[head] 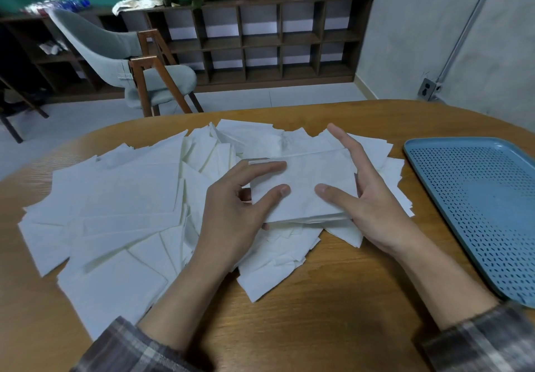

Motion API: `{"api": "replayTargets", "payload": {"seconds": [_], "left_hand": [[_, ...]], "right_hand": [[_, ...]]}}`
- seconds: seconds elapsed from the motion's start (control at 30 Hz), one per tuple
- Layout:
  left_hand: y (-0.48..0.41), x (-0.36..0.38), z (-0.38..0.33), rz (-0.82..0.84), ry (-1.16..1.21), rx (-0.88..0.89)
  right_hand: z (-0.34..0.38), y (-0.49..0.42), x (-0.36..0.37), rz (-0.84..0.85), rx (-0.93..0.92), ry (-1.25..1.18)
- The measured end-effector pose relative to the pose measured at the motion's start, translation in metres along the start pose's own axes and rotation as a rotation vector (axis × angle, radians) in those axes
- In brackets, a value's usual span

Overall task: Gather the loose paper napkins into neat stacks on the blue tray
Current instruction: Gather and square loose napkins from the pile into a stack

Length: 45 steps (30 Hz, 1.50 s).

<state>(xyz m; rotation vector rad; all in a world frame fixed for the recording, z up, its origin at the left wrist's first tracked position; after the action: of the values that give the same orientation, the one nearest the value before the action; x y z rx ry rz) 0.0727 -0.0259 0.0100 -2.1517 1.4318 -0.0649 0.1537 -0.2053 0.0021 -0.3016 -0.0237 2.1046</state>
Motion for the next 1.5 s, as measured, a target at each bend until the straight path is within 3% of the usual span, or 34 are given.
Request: {"api": "replayTargets", "payload": {"seconds": [0.07, 0.13, 0.23, 0.3, 0.4, 0.6, 0.73, 0.93, 1.07, 1.13, 1.23, 1.4, 1.5], "left_hand": [[-0.001, -0.006, -0.007, -0.047, -0.183, 0.098], [-0.003, -0.014, -0.004, -0.096, -0.237, 0.077], [-0.003, -0.002, 0.013, 0.035, 0.102, -0.155], [0.000, 0.011, 0.016, 0.123, 0.304, -0.247], [-0.002, 0.007, 0.011, 0.121, 0.169, -0.156], [-0.005, -0.003, 0.018, 0.047, 0.097, -0.103], [-0.004, 0.000, 0.013, 0.052, 0.087, -0.074], [-0.002, 0.005, 0.009, 0.078, 0.162, -0.080], [-0.002, 0.006, 0.009, 0.060, 0.220, -0.128], [-0.003, -0.001, 0.014, 0.014, 0.204, -0.158], [-0.003, -0.005, 0.019, -0.014, 0.213, -0.188], [-0.004, -0.008, 0.013, -0.035, 0.239, -0.159], [-0.005, -0.009, 0.010, -0.047, 0.261, -0.126]], "right_hand": [[-0.001, -0.001, -0.001, -0.001, 0.010, -0.029], [0.000, -0.001, -0.002, 0.033, -0.005, -0.226], [-0.001, 0.000, 0.001, 0.121, 0.055, -0.547], [-0.003, -0.001, -0.002, 0.082, 0.033, -0.403], [0.000, -0.001, 0.000, 0.009, 0.017, -0.075], [0.002, 0.007, 0.011, 0.239, 0.083, -0.390], [-0.001, 0.007, 0.009, 0.265, 0.112, -0.475], [-0.011, 0.003, 0.007, 0.205, 0.177, -0.381], [-0.008, 0.000, -0.008, 0.037, 0.098, -0.037], [-0.006, 0.000, -0.013, 0.002, 0.069, 0.007], [-0.005, 0.000, -0.012, 0.031, 0.056, -0.017], [-0.016, 0.000, -0.006, 0.175, 0.200, -0.409], [-0.017, 0.001, -0.003, 0.197, 0.202, -0.373]]}}
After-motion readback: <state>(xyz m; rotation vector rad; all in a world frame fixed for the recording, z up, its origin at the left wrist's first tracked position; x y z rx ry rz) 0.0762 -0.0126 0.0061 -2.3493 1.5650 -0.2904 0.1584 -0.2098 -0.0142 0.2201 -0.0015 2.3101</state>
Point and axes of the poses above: each hand's wrist, its own y-axis away from the middle knuckle, its own x-axis out of the palm, z = x × y, the point moved 10 cm from there along -y, towards the middle knuckle, and after that the axes turned 7 degrees about x, right-handed, at the moved point
